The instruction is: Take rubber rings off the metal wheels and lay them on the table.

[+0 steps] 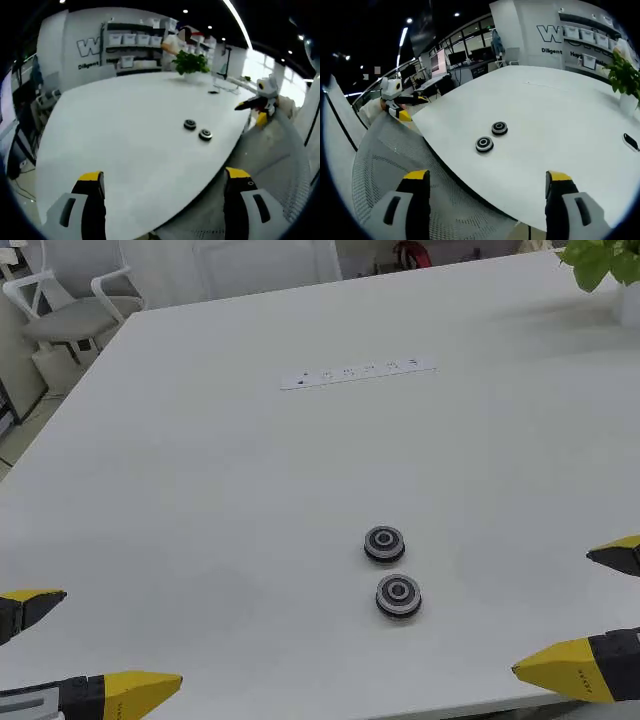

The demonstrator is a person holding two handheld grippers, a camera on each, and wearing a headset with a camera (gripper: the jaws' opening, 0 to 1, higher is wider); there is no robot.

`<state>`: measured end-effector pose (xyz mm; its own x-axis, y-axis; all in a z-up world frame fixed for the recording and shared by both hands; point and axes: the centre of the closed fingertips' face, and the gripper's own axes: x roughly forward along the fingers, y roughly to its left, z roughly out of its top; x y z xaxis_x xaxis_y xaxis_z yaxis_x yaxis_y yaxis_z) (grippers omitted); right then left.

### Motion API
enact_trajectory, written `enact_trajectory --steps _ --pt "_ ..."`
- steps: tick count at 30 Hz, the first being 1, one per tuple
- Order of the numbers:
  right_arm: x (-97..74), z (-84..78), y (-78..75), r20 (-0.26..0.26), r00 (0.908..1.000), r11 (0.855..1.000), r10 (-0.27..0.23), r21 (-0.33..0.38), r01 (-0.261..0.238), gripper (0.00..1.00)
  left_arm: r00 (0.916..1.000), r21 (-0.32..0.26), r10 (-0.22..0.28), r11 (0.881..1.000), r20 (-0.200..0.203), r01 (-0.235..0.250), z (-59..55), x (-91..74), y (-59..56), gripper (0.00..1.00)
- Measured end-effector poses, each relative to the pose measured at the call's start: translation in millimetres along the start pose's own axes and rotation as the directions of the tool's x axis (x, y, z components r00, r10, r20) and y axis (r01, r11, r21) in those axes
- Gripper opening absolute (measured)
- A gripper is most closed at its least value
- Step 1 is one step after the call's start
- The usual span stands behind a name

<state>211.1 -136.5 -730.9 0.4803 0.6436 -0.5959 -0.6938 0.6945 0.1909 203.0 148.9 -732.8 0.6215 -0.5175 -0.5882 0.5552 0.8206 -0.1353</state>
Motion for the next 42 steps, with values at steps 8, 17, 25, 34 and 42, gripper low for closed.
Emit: enact_trajectory --steps 8,17,25,34,42 --pt "-1.4 0.9 1.2 -0.003 1.0000 1.000 -0.004 -0.013 0.004 0.91 0.9999 0.003 0.002 1.000 0.016 -0.002 1.5 -3.9 0.9 1.00" --pt "-2.3 1.3 2.2 -0.010 0.9999 1.000 -0.003 -0.024 0.003 0.91 0.9999 0.014 0.006 1.000 0.011 -0.006 2.3 -8.3 0.4 1.00" --pt "-5.3 2.1 1.2 -0.004 0.9999 1.000 -0.009 -0.022 0.009 0.91 0.9999 0.016 0.005 1.000 0.009 -0.005 2.4 -10.5 -2.1 1.00" --pt "-5.9 0.8 0.7 -0.016 0.9998 1.000 -0.007 -0.025 0.007 0.90 0.9999 0.016 0.005 1.000 0.009 -0.005 1.9 -10.7 -3.0 1.00" --pt "-6.2 -0.7 -2.7 -0.028 0.9995 1.000 -0.014 -0.028 0.014 0.90 0.9997 0.015 -0.004 1.000 0.023 0.004 5.2 -10.8 -3.0 1.00"
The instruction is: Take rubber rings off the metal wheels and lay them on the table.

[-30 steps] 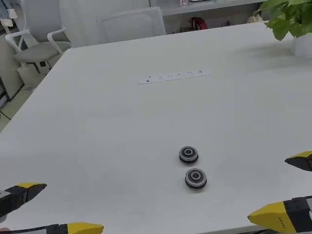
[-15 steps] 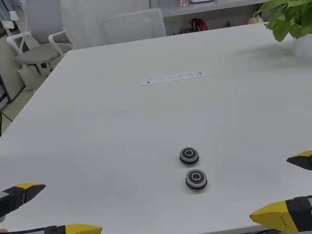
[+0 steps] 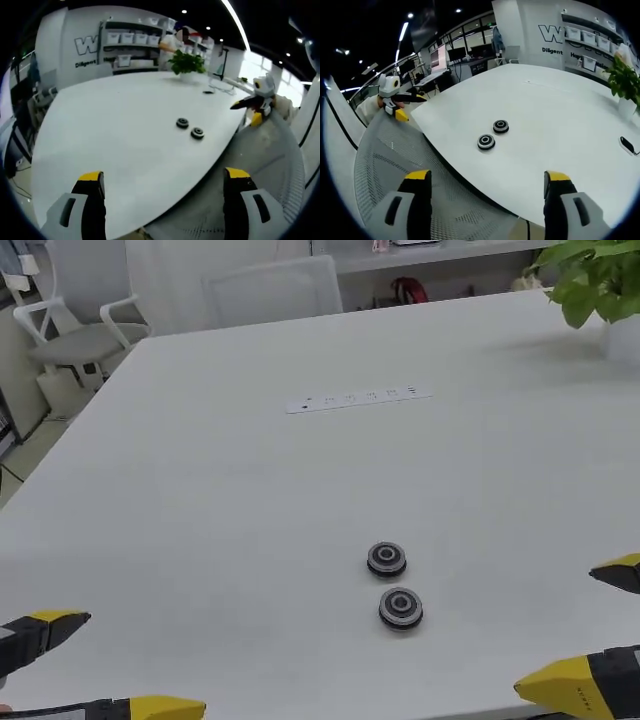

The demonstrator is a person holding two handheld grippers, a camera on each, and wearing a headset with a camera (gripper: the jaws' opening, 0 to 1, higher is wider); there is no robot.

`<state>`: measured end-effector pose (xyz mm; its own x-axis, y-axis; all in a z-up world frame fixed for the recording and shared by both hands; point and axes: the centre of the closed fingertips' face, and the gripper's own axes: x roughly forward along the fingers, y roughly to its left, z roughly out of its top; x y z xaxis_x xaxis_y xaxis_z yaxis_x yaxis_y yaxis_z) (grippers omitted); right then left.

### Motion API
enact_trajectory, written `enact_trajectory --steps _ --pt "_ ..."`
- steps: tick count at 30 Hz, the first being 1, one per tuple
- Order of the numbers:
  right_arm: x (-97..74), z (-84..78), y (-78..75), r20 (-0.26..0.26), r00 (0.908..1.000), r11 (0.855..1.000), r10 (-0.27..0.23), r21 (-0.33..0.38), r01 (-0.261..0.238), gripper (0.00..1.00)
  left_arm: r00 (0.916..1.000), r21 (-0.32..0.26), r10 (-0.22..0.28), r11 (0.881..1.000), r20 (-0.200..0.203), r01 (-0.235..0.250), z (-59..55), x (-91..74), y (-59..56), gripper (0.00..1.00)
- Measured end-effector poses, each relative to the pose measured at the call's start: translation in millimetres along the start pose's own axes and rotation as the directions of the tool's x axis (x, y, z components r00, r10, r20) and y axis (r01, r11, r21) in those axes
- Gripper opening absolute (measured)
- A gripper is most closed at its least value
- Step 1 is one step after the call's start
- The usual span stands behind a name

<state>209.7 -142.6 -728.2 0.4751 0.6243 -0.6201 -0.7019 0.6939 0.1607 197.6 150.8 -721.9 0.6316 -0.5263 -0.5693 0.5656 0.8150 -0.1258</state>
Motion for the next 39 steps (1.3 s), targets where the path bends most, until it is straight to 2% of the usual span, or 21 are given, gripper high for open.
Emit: enact_trajectory --steps 6,12,17,21,29,32,39 --pt "-4.2 1.4 -8.0 0.002 0.9998 1.000 -0.020 0.003 0.020 0.89 1.0000 0.005 -0.007 1.000 -0.001 0.008 0.7 3.0 -0.1 1.00" --pt "-3.6 -1.2 -11.0 -0.014 0.9997 1.000 -0.019 -0.005 0.019 0.88 0.9998 -0.012 -0.011 1.000 0.016 0.012 4.9 3.1 2.1 1.00" --pt "-1.8 -0.7 -14.5 -0.013 0.9997 1.000 -0.020 0.000 0.020 0.88 0.9999 -0.007 -0.013 1.000 0.010 0.013 7.1 2.6 3.4 1.00" --pt "0.1 1.6 -16.7 -0.010 0.9998 1.000 -0.015 -0.003 0.015 0.87 0.9996 -0.008 -0.019 1.000 0.021 0.020 15.3 2.5 3.7 1.00" --pt "3.4 4.7 -23.7 -0.003 1.0000 1.000 -0.009 -0.003 0.009 0.87 0.9996 0.032 -0.026 0.999 0.009 0.026 30.9 7.6 4.1 1.00" --pt "4.2 6.0 -25.3 0.004 1.0000 1.000 -0.003 -0.004 0.003 0.87 0.9989 0.057 -0.046 0.997 0.010 0.046 39.6 10.8 -0.2 1.00" --pt "10.8 11.1 -26.4 0.029 0.9995 0.999 0.013 -0.036 -0.012 0.86 0.9950 0.078 -0.097 0.993 0.026 0.094 56.6 20.2 -11.0 1.00"
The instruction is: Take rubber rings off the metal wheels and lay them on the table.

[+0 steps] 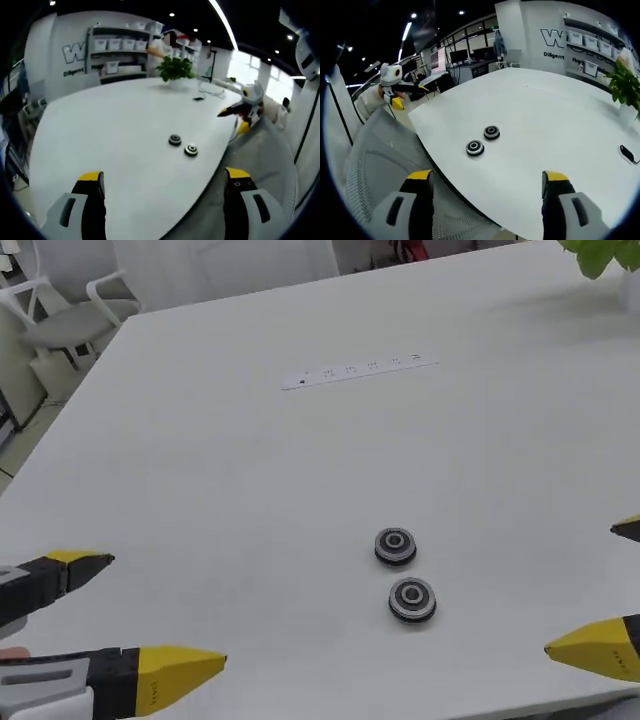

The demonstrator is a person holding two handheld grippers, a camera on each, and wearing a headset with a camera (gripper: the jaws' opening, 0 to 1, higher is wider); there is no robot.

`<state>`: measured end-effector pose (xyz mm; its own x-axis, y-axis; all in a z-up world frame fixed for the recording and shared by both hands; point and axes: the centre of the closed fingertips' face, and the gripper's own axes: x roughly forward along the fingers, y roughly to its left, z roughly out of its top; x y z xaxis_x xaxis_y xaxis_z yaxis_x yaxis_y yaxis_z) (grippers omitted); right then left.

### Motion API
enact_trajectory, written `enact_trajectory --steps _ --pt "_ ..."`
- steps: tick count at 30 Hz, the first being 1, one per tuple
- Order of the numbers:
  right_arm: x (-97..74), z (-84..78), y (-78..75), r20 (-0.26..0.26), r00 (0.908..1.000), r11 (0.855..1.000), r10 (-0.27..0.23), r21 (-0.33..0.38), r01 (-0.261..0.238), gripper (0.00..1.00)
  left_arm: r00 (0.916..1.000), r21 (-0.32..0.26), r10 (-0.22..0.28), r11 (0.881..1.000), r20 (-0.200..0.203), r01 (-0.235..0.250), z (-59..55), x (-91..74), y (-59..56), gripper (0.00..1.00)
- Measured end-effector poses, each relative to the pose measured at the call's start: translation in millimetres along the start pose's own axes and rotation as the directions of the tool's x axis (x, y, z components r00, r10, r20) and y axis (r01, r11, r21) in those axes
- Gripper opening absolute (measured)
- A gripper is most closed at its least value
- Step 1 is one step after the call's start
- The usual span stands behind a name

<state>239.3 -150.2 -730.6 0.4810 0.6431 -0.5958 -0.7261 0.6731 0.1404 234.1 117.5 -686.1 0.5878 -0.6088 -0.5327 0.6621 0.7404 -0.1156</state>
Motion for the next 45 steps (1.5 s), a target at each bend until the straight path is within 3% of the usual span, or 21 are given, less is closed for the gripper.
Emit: enact_trajectory --steps 4,10,15,25,30,38,41,43,45 --pt "5.7 -0.1 -2.4 -0.005 1.0000 1.000 0.009 -0.012 -0.009 0.85 0.9996 0.027 -0.025 0.999 -0.013 0.025 7.0 6.6 -4.1 1.00" --pt "13.7 3.7 -5.2 0.002 0.9995 0.999 0.032 -0.026 -0.032 0.83 0.9987 0.071 -0.052 0.996 -0.002 0.052 24.2 13.3 -6.8 1.00" --pt "21.0 11.0 -3.9 0.019 0.9982 0.998 0.058 -0.041 -0.057 0.81 0.9961 0.117 -0.086 0.990 0.020 0.083 40.1 20.1 -11.6 1.00" --pt "33.8 16.3 -4.1 0.031 0.9943 0.994 0.102 -0.046 -0.100 0.79 0.9914 0.177 -0.130 0.976 0.017 0.125 58.1 35.4 -19.1 0.96" --pt "41.2 13.6 -0.4 0.014 0.9911 0.990 0.132 -0.057 -0.131 0.78 0.9869 0.202 -0.157 0.968 0.037 0.147 69.6 46.0 -26.7 0.94" --pt "51.9 19.3 3.1 0.035 0.9852 0.985 0.168 -0.056 -0.166 0.75 0.9804 0.231 -0.186 0.959 0.066 0.166 82.0 65.3 -39.2 0.94" --pt "54.7 20.5 4.8 0.037 0.9827 0.982 0.181 -0.060 -0.179 0.74 0.9750 0.247 -0.208 0.952 0.078 0.183 86.1 70.6 -45.3 0.92" --pt "56.7 21.0 5.9 0.036 0.9811 0.980 0.190 -0.062 -0.188 0.73 0.9685 0.284 -0.224 0.941 0.108 0.186 92.1 73.5 -49.9 0.88" --pt "58.2 21.3 6.6 0.037 0.9798 0.979 0.197 -0.065 -0.194 0.73 0.9657 0.288 -0.231 0.939 0.119 0.189 95.0 75.5 -52.6 0.87"
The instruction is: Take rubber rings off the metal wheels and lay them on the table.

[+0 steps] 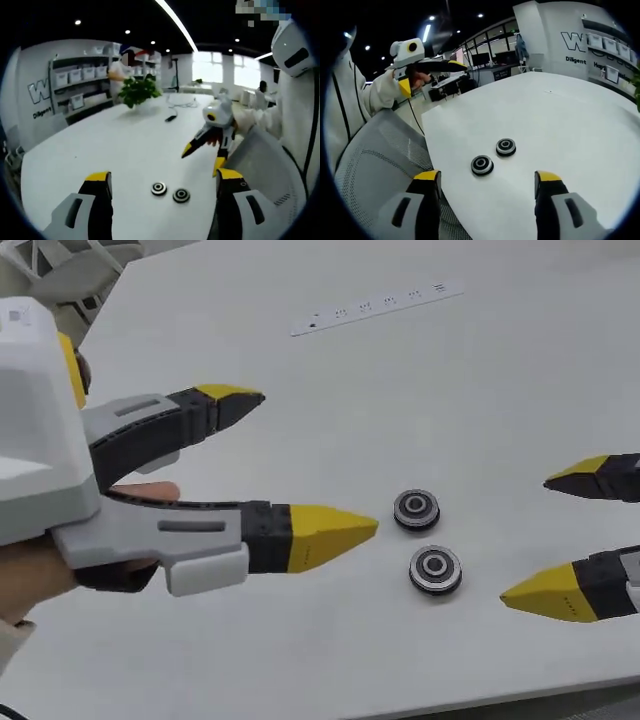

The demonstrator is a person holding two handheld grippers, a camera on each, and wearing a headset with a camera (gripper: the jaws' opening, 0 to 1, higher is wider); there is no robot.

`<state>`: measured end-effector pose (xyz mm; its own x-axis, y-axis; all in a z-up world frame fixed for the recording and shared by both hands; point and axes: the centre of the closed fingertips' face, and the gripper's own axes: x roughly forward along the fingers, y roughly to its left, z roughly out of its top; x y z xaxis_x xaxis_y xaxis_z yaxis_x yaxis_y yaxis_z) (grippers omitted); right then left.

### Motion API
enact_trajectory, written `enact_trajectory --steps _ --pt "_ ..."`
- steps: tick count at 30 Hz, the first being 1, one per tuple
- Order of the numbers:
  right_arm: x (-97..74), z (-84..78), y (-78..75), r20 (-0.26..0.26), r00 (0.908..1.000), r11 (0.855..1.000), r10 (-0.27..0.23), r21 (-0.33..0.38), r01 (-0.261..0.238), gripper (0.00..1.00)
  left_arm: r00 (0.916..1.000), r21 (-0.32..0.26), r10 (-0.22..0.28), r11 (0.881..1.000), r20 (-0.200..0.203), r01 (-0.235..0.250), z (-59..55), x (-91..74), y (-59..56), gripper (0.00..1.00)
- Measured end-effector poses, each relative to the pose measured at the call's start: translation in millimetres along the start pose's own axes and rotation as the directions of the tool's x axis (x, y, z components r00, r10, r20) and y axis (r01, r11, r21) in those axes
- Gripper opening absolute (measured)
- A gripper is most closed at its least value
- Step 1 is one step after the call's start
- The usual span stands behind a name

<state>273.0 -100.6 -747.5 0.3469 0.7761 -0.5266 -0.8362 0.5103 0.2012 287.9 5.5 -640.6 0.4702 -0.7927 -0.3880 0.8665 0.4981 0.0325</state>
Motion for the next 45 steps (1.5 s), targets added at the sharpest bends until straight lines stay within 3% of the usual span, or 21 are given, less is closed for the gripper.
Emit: enact_trajectory --steps 3,10,15,19,26,37,45 --pt "2.6 1.2 2.6 0.009 0.9996 1.000 0.028 0.012 -0.028 0.72 0.9993 0.003 -0.023 1.000 0.030 0.022 6.6 6.7 -3.5 0.84" --pt "5.7 3.3 2.0 -0.002 0.9990 0.999 0.046 -0.011 -0.046 0.70 0.9966 0.034 -0.062 0.998 0.054 0.060 12.4 22.3 -11.0 0.79" --pt "9.3 8.6 2.2 0.002 0.9980 0.998 0.064 -0.025 -0.064 0.69 0.9955 0.046 -0.079 0.996 0.052 0.076 10.0 31.9 -11.4 0.74" --pt "14.1 8.7 5.3 -0.018 0.9958 0.994 0.089 -0.053 -0.090 0.68 0.9915 0.022 -0.100 0.995 0.083 0.099 10.0 40.1 -13.1 0.73" --pt "18.2 9.8 9.2 -0.023 0.9923 0.988 0.122 -0.088 -0.123 0.64 0.9922 0.000 -0.114 0.993 0.049 0.114 -16.4 57.0 -14.4 0.68" --pt "32.5 5.1 7.2 -0.014 0.9877 0.984 0.156 -0.089 -0.156 0.54 0.9877 -0.020 -0.155 0.988 0.020 0.156 -40.6 72.0 -23.9 0.58" --pt "43.5 -3.9 9.4 -0.019 0.9887 0.984 0.149 -0.094 -0.150 0.50 0.9838 -0.033 -0.179 0.983 -0.017 0.178 -61.4 80.3 -35.2 0.48"
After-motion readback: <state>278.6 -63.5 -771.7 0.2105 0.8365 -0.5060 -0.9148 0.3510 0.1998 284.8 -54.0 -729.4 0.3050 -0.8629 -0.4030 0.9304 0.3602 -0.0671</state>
